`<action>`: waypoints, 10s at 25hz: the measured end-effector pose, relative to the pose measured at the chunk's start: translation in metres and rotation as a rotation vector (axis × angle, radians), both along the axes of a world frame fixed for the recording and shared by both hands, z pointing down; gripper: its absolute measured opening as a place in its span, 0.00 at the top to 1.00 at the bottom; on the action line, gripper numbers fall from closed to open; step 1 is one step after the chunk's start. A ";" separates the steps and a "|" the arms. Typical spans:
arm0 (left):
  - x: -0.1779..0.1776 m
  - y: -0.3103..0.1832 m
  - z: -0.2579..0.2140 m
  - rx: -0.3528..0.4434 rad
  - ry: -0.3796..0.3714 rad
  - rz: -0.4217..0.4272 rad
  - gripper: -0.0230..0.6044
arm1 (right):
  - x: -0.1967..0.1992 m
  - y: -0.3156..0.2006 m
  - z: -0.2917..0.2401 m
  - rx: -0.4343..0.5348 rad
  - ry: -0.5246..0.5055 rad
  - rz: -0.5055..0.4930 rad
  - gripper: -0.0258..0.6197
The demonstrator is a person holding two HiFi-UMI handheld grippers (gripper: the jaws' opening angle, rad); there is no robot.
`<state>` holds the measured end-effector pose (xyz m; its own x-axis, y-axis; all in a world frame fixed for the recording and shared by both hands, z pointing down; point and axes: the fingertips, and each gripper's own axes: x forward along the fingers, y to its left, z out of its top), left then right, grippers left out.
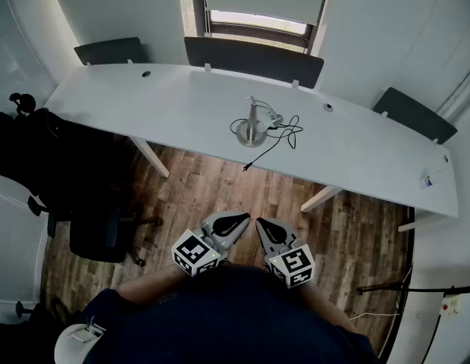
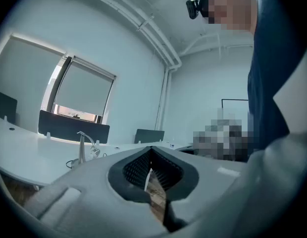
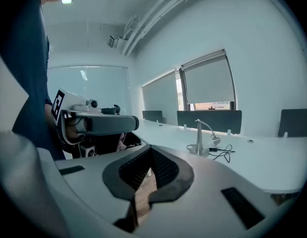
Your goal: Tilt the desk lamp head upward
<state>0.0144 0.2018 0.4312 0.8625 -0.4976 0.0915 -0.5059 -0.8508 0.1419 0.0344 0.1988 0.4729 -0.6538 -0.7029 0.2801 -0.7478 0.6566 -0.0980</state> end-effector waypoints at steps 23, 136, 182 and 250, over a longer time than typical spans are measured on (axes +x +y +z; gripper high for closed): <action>0.027 -0.016 0.007 0.020 -0.028 -0.122 0.95 | 0.039 -0.014 -0.004 0.057 0.019 -0.060 0.94; 0.036 -0.467 0.148 0.035 -0.359 -0.172 0.76 | 0.097 -0.503 0.124 0.122 0.739 0.166 0.83; 0.040 -0.463 0.156 0.037 -0.455 -0.085 0.77 | 0.075 -0.487 -0.034 0.577 1.598 0.109 0.67; 0.003 -0.341 -0.018 0.083 0.007 -0.036 0.95 | 0.013 -0.340 -0.040 0.081 -0.031 0.187 0.95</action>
